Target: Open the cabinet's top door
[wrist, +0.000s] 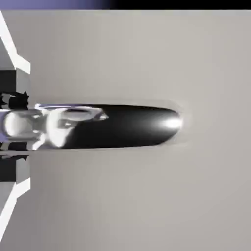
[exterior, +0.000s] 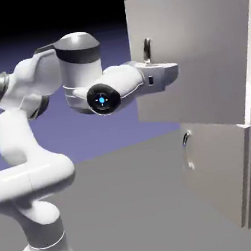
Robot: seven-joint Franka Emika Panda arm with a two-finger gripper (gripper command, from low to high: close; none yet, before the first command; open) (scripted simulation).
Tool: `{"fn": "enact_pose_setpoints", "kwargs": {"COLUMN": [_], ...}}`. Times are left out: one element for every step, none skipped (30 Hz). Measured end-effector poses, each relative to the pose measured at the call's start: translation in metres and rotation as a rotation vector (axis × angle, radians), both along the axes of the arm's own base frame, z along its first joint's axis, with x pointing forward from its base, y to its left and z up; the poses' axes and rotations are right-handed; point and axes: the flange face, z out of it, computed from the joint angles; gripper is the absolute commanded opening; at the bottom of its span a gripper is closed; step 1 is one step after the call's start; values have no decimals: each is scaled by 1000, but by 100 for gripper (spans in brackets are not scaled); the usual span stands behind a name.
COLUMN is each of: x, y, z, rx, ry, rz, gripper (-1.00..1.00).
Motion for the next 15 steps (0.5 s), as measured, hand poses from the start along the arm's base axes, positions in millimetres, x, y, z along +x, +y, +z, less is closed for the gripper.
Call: {"fn": "enact_pose_setpoints", "kwargs": {"x": [-2, -4, -5, -7, -8, -9, -10, -10, -11, -11, -11, -11, -11, -10, -9], "y": [-8, -15, -23, -31, -38, -46, -53, -61, -68, -76, -83, -90, -97, -105, -111], "z": [0, 0, 0, 0, 0, 0, 0, 0, 0, 0, 0, 0, 0, 0, 0], "rx": [0, 0, 0, 0, 0, 0, 0, 0, 0, 0, 0, 0, 0, 0, 0], "ry": [0, 0, 0, 0, 0, 0, 0, 0, 0, 0, 0, 0, 0, 0, 0], "rz": [27, 53, 79, 104, 130, 155, 180, 205, 230, 255, 279, 303, 327, 351, 374], "gripper": [-100, -100, -100, -100, -100, -100, -100, -100, -100, -100, -100, -100, -100, -100, -100]}}
